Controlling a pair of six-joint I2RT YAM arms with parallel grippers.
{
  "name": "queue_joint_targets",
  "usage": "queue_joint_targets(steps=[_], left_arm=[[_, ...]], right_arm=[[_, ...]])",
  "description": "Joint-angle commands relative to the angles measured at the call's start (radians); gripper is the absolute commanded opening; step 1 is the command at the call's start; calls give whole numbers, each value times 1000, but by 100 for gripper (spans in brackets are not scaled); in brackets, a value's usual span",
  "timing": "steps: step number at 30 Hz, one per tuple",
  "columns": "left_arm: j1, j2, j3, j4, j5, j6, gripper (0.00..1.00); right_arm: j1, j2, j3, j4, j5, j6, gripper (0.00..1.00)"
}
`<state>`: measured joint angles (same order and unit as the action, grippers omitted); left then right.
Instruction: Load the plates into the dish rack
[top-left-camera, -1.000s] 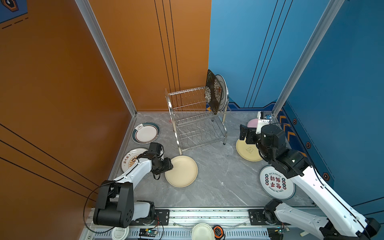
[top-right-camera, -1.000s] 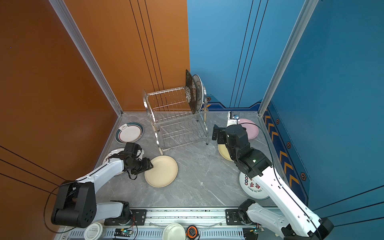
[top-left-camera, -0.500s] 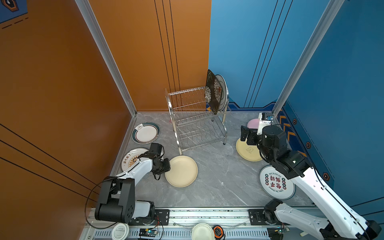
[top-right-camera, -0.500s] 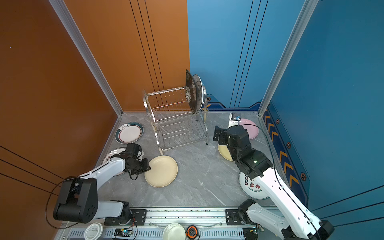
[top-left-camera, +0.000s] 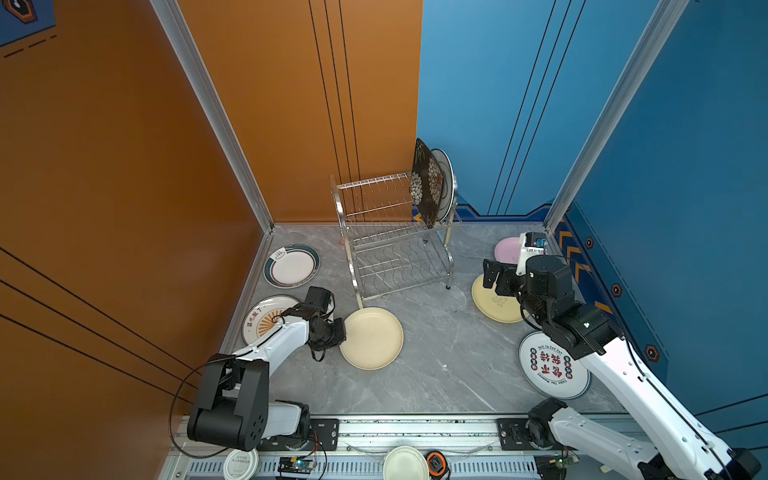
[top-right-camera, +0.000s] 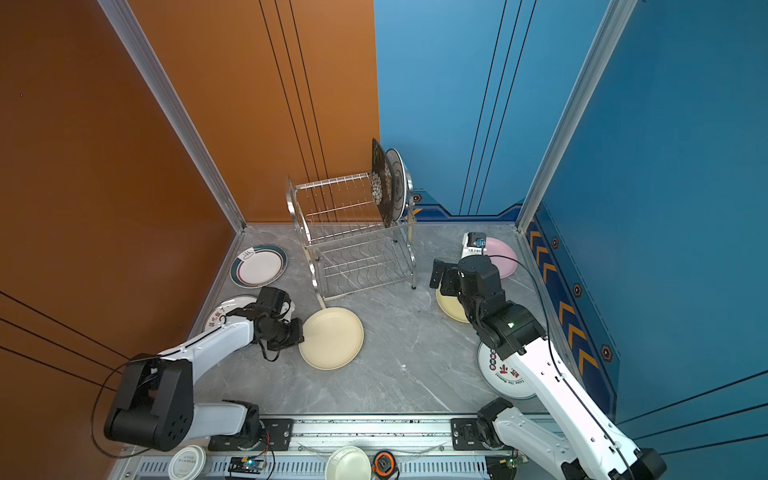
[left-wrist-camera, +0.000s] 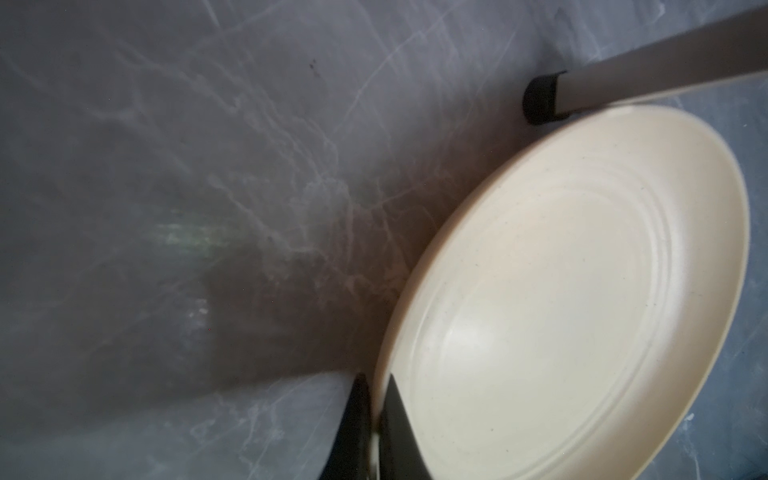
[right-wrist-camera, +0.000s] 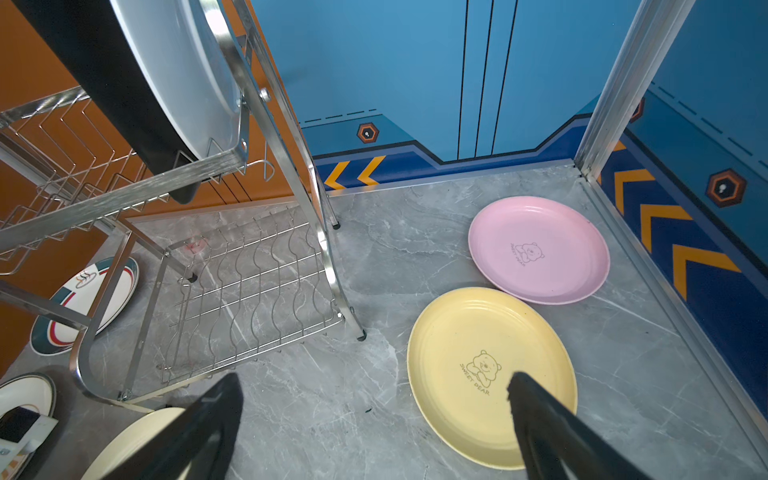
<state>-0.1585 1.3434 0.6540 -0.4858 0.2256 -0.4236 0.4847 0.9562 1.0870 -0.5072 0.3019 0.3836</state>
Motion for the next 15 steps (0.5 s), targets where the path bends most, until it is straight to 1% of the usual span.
queue_joint_targets(steps=[1,4,7,12,15], left_arm=[[-15,-23,-24,-25,-20,-10,0],[-33,-54,-30,-36,-6,-16,0],[-58,-98,-46,-36,24,-36,0],[-104,-193,-45,-32,63,-69,0],[-123,-237,-28,-17,105,-91,0]], right_arm=[[-25,-17,-31,-53,-89,51,100],[-42,-16,-54,-71,-149,75,100],[-59,-8,-81,-81,-237,103,100],[-75,37,-135,-72,-422,148,100],[-75,81,-168,-39,-561,162,100]])
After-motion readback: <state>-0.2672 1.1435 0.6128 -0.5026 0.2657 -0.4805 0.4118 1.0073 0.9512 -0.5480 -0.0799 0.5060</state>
